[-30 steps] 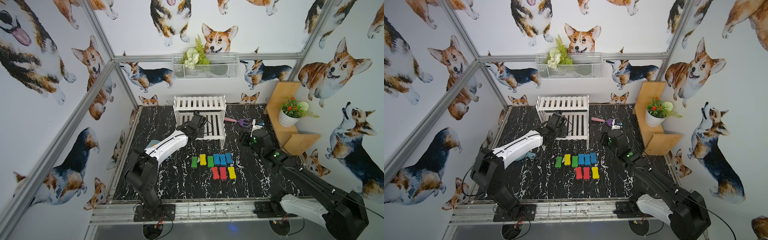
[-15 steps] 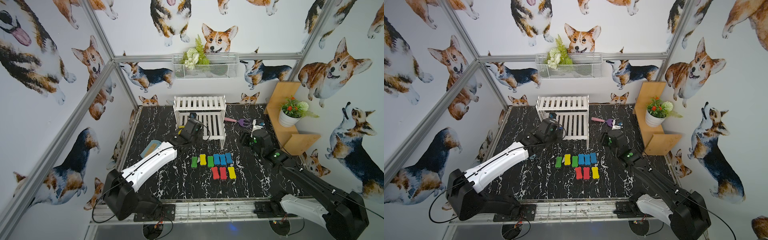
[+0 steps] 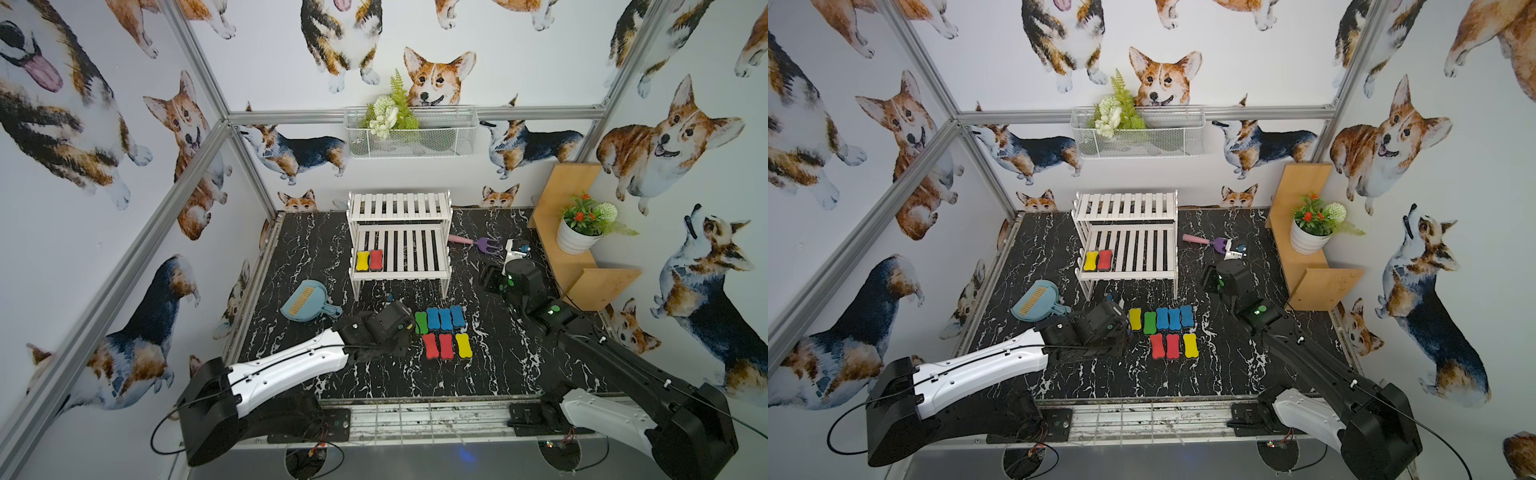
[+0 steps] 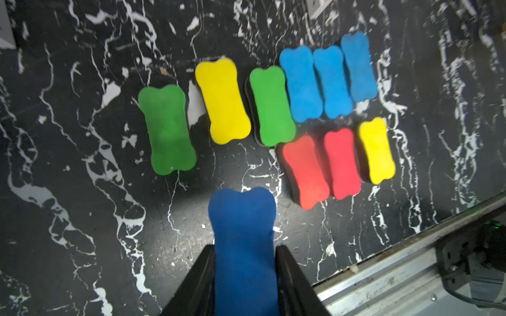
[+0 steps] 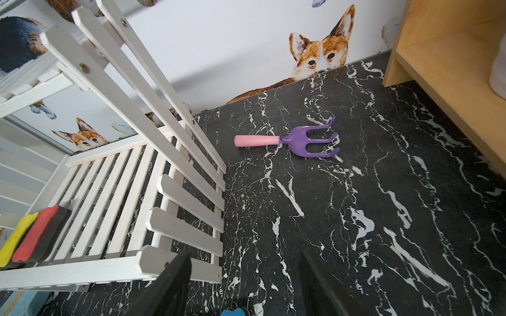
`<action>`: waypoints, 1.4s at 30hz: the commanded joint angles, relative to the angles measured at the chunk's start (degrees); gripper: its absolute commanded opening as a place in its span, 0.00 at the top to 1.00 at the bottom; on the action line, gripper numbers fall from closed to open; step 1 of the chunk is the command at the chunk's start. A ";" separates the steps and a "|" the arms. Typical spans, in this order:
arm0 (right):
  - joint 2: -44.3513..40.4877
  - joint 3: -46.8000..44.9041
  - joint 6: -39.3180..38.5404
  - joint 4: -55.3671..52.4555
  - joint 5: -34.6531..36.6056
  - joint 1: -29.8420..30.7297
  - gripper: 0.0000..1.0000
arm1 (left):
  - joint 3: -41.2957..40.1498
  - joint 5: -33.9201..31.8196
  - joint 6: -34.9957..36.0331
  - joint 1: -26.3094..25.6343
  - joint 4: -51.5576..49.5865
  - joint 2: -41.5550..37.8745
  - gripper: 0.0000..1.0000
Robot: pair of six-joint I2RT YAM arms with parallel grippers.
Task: Remove the whiteboard erasers from the shelf
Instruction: Place the whiteboard eraser at the center of the board.
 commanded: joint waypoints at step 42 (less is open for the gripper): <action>-3.56 0.78 -0.17 -2.05 2.96 -0.41 0.31 | 11.87 -5.04 5.76 -4.32 0.61 14.43 0.34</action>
